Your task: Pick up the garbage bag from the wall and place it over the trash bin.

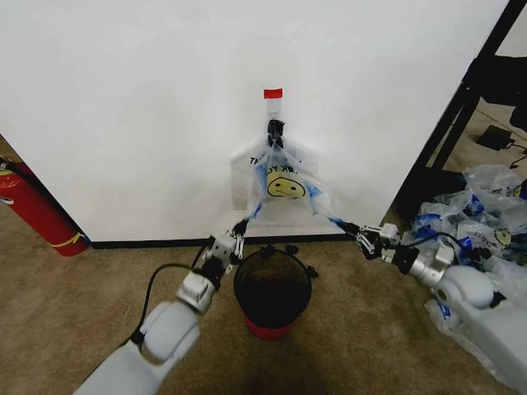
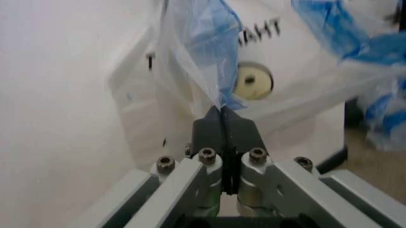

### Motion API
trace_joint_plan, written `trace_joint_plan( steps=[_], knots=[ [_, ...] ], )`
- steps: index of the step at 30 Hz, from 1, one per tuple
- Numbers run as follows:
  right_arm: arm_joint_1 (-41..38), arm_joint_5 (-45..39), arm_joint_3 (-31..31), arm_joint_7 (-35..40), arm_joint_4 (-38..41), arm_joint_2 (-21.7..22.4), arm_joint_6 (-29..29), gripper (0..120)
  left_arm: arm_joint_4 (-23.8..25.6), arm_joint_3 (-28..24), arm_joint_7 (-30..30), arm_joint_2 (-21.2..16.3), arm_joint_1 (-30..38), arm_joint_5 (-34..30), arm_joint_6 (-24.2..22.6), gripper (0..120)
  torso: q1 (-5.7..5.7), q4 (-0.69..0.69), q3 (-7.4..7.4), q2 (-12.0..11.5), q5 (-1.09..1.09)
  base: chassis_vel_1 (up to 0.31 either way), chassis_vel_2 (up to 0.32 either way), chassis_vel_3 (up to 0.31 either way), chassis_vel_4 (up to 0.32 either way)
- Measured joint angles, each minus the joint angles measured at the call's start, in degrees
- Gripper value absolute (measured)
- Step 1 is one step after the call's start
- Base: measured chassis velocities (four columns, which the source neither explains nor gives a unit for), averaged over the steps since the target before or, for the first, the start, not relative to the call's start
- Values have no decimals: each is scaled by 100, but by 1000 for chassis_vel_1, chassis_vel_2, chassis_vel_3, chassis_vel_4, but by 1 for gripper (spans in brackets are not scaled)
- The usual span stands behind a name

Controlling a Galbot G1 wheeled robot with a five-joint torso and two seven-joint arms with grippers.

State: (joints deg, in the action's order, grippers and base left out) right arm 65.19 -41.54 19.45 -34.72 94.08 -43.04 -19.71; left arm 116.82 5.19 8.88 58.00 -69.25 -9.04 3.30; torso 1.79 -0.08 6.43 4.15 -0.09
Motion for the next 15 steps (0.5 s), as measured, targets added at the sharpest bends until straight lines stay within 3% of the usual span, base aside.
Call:
trace_joint_plan(
  steps=[8, 15],
  knots=[
    [872, 300, 571, 698, 895, -530, -411, 0, 949, 335, 65, -34, -481, -101, 110, 0, 0, 0, 0, 0, -1, 0, 0, 0, 0],
    [1458, 513, 1069, 296, 1587, -749, -358, 0, 1297, 580, 61, 41, -650, -124, 113, 0, 0, 0, 0, 0, -2, 0, 0, 0, 0]
  ],
)
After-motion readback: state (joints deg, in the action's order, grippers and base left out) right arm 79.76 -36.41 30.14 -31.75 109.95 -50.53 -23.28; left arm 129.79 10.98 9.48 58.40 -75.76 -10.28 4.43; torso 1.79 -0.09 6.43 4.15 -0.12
